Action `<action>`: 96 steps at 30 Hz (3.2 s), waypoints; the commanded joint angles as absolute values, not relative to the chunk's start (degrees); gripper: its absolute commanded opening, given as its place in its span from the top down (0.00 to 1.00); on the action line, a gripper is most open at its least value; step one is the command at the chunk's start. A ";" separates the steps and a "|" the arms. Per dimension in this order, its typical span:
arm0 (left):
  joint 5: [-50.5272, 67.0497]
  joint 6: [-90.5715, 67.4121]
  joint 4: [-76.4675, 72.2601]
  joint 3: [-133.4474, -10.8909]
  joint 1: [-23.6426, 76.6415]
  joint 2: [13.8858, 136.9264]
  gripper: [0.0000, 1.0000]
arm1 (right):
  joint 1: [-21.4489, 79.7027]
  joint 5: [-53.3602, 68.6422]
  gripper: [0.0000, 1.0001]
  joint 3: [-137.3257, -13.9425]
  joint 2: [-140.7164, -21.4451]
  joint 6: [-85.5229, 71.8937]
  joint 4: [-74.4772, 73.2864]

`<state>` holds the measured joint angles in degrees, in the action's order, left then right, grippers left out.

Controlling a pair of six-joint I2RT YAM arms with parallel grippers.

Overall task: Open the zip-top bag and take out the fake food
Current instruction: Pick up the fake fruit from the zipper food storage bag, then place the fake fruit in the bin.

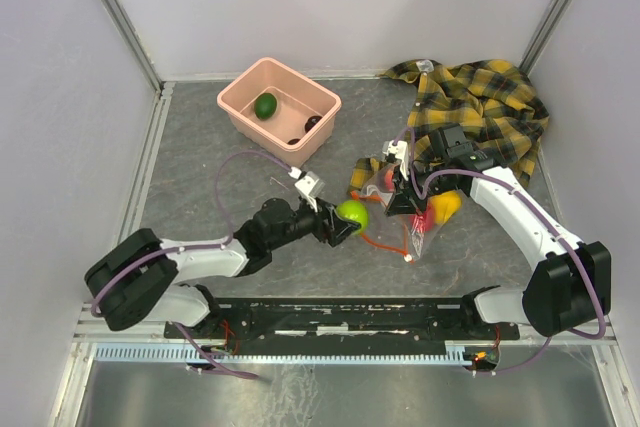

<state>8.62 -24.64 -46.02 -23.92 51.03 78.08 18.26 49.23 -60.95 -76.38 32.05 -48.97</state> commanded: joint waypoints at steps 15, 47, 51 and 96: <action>17.91 -28.60 -33.62 -29.74 39.38 69.18 0.72 | 18.43 49.70 0.98 -63.06 -75.92 33.13 -48.74; 25.37 -39.01 -33.93 -38.15 23.47 74.02 0.72 | 18.46 49.65 0.98 -63.06 -75.47 33.31 -48.80; 26.39 -41.19 -35.07 -38.19 21.75 74.81 0.72 | 18.45 49.66 0.98 -63.03 -75.47 33.28 -48.82; 11.92 -46.05 -29.03 -52.95 14.08 86.27 0.70 | 18.43 49.21 0.98 -63.06 -75.14 33.56 -48.98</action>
<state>15.40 -46.48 -29.95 -48.93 14.33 85.27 18.26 48.93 -60.95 -76.38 32.49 -48.99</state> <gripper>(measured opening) 0.795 0.025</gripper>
